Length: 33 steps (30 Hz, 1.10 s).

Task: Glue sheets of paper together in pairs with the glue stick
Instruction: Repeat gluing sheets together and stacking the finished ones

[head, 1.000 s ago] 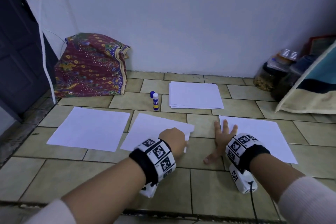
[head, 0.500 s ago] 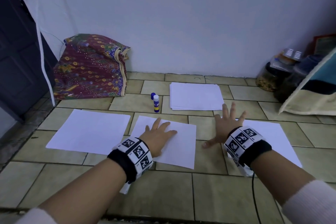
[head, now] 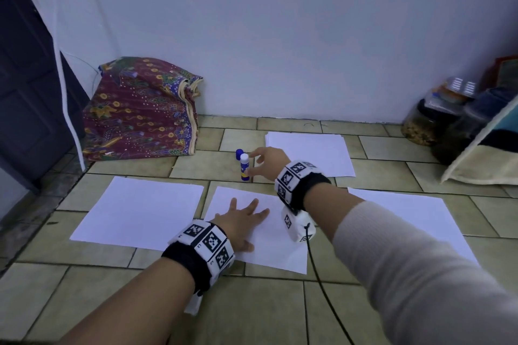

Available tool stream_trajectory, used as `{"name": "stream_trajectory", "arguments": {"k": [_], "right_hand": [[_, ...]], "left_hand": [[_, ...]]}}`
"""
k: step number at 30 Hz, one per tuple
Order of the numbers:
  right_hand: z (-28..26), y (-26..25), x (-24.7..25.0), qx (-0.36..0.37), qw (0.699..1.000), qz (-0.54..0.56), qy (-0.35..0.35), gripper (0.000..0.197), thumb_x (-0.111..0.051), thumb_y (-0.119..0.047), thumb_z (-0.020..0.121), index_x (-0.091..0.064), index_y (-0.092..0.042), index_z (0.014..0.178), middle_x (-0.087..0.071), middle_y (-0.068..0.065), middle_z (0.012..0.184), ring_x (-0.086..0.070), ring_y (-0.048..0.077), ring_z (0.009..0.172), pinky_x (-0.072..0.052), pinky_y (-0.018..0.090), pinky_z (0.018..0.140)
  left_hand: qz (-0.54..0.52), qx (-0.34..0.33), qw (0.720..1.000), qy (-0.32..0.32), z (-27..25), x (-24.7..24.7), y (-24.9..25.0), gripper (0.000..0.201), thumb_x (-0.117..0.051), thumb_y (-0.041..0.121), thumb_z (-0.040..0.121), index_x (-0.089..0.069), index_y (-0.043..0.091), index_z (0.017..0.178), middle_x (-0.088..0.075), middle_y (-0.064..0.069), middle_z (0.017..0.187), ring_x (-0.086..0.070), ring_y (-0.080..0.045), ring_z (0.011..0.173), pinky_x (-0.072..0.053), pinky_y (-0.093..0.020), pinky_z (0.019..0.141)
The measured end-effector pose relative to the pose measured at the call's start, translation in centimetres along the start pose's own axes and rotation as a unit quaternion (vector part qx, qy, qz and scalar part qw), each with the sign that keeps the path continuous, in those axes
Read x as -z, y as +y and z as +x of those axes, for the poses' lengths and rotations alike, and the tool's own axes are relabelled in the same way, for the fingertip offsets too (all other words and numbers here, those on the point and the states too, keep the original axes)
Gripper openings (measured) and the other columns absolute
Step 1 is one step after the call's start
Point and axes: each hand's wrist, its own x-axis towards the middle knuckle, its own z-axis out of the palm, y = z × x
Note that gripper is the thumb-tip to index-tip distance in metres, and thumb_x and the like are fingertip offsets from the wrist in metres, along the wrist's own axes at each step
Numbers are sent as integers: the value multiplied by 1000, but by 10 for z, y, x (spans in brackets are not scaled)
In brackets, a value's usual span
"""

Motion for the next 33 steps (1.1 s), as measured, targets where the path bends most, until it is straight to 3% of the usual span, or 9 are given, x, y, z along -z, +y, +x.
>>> {"name": "stream_trajectory", "arguments": {"k": [5,8,11,15,19,23,25,29,33], "right_hand": [[10,-8,-9,3,999,-47,-9,33,-67,-30,86,-63,-11,112,-61,4,105,-55,19,95,-42,26,78],[6,-2,-2,-12,1000,-22,11,9,-54,-22,94,-54,-13,93,-51,7,95,-49,21,89,-37,25,69],[-4,16,8,-38,999,31,6,6,-40,-20,98,-40,-18,93,-48,6,89,-50,25,86,-37,25,57],[-26,42,34,-44,998,-21,-34,27,-53,-27,95,-55,-16,120,-52,-1,81,-52,14,59,-40,19,53],[-39,66,57,-39,997,-64,20,42,-72,-32,82,-63,-16,120,-60,2,104,-56,15,95,-38,19,74],[-44,80,60,-50,992,11,118,34,-82,-17,70,-57,-14,93,-50,-2,87,-48,15,81,-35,16,53],[-45,82,57,-32,991,20,128,25,-77,-9,74,-58,-15,89,-51,-1,88,-48,15,82,-34,12,53],[-44,81,45,3,992,19,126,16,-64,-6,83,-63,-11,99,-54,1,95,-49,14,86,-35,8,58],[-44,74,32,22,995,-21,91,21,-61,-7,87,-58,-8,108,-58,9,102,-50,18,86,-41,18,66]], "left_hand": [[11,-5,1000,3,2,0,0,86,-56,28,95,7,34,152,20,6,159,16,-41,144,-23,-64,110],[11,-1,1000,8,0,-1,0,85,-56,30,95,7,34,152,20,7,159,15,-39,145,-22,-62,111],[22,-2,999,27,-3,-3,-2,83,-56,34,95,5,36,152,16,6,160,10,-36,146,-25,-56,113],[83,-1,995,60,-9,6,2,84,-56,51,90,-3,34,153,-1,-1,160,-13,-34,141,-40,-46,102],[80,0,995,63,-6,20,8,85,-61,61,82,-20,29,150,-24,-8,149,-32,-32,131,-41,-43,99],[48,-2,997,65,0,32,13,81,-62,63,79,-32,23,143,-35,-9,136,-43,-28,122,-44,-40,95],[25,-5,996,84,4,34,15,78,-63,62,79,-37,20,139,-34,-7,136,-44,-25,121,-46,-41,94],[-22,-37,987,152,12,38,17,78,-68,53,80,-35,13,139,-27,-2,144,-36,-21,129,-43,-43,100],[44,-61,989,125,20,38,23,81,-65,48,84,-27,13,147,-23,0,154,-24,-21,138,-38,-42,106]]}}
